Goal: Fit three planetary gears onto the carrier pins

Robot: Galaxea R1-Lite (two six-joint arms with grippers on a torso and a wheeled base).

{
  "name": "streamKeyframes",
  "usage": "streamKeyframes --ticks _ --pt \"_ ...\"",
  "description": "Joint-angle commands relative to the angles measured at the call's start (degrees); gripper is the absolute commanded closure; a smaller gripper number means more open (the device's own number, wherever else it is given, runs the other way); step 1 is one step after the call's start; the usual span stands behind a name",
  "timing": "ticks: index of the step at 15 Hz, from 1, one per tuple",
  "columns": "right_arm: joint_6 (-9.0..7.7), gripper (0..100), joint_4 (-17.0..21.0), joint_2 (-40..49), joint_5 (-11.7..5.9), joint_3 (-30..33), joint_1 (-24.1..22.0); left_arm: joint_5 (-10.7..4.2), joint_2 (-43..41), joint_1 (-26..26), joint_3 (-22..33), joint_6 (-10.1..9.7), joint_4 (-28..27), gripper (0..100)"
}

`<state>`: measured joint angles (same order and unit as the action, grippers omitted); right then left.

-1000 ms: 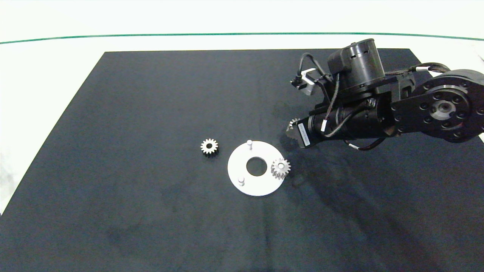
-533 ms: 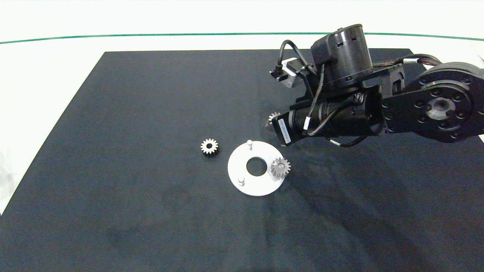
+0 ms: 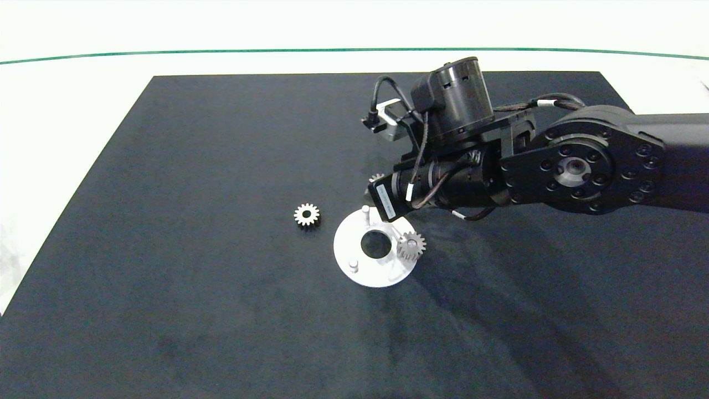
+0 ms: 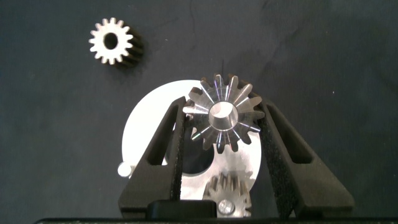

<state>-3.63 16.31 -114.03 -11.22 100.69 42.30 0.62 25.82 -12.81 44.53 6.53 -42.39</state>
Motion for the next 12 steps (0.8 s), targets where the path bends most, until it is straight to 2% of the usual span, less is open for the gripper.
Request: streamKeyframes --ticks 1,6,12 --pt "-0.15 81 1.3 -1.5 -0.03 1.6 0.3 -0.01 -0.7 0.0 -0.1 0.06 -0.2 0" --pt "0.03 81 6.4 -3.6 -0.03 7.0 0.9 -0.01 -1.0 0.0 -0.1 0.15 -0.2 0" --pt "0.03 81 6.4 -6.0 -0.12 8.1 0.9 -0.01 -1.2 0.0 -0.1 0.06 -0.2 0"
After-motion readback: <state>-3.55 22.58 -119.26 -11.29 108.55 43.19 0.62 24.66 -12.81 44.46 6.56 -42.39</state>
